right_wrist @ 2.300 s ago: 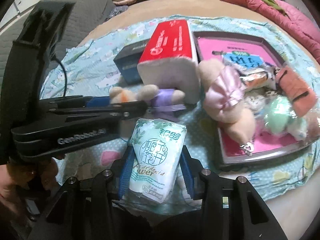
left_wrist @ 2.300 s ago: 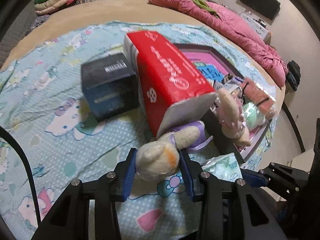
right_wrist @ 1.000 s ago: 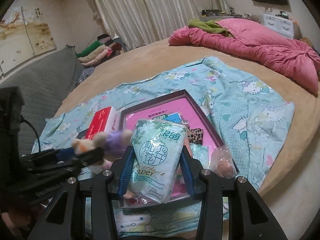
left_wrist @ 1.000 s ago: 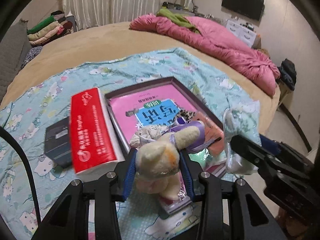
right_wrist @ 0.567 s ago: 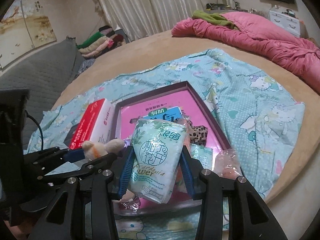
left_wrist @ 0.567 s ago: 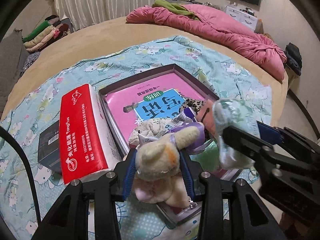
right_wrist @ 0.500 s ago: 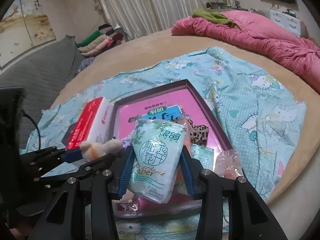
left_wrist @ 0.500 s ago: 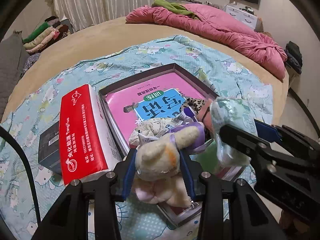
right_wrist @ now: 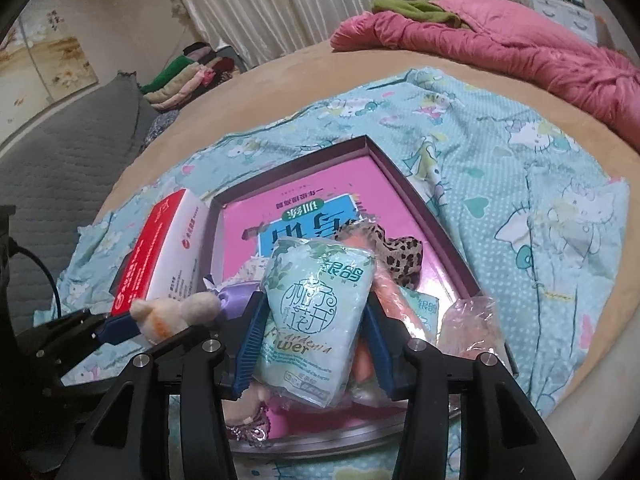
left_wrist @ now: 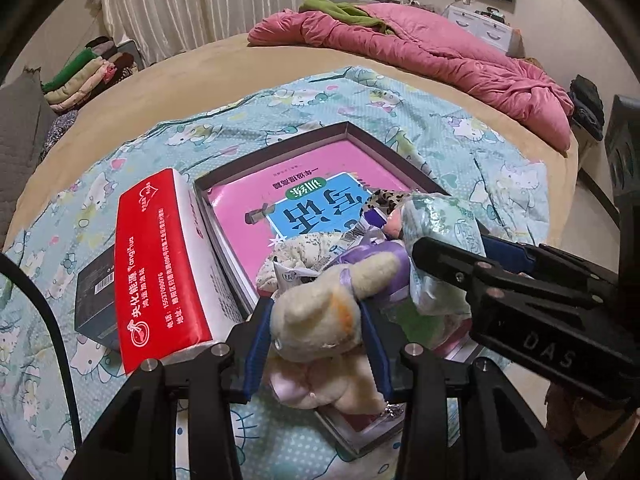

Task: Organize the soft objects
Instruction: 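Lower the plush and wet-wipes pack into the box and open both tools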

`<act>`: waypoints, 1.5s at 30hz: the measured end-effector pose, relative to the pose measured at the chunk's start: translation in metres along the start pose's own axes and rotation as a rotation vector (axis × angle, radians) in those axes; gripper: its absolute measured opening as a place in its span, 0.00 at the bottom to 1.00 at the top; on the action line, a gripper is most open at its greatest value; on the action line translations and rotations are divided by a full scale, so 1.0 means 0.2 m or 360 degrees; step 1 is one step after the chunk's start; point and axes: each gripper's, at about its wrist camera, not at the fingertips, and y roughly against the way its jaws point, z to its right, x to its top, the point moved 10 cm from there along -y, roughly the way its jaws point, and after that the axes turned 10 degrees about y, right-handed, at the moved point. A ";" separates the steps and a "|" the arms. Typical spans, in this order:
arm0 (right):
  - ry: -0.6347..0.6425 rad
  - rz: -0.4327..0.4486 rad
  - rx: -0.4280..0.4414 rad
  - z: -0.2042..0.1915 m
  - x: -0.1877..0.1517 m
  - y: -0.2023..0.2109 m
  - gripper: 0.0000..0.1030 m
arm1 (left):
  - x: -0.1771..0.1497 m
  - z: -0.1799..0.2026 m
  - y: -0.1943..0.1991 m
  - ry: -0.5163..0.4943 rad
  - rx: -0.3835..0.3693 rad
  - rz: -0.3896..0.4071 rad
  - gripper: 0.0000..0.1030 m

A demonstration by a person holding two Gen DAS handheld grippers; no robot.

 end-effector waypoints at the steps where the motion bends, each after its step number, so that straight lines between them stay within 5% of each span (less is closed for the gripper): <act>1: -0.0009 0.0003 0.0006 0.00 0.00 0.00 0.51 | 0.00 0.00 0.00 -0.0001 0.0000 -0.0002 0.43; 11: -0.0085 0.0128 0.0021 0.05 0.04 0.13 0.62 | -0.01 0.02 0.00 -0.0022 0.0020 0.0017 0.44; 23: -0.0162 0.0185 -0.0003 0.12 0.04 0.27 0.65 | -0.02 0.08 0.02 -0.0057 0.0027 0.0032 0.63; 45: -0.0093 0.0234 -0.0116 0.00 -0.02 0.54 0.76 | -0.06 -0.05 0.35 0.0059 0.0030 0.0174 0.85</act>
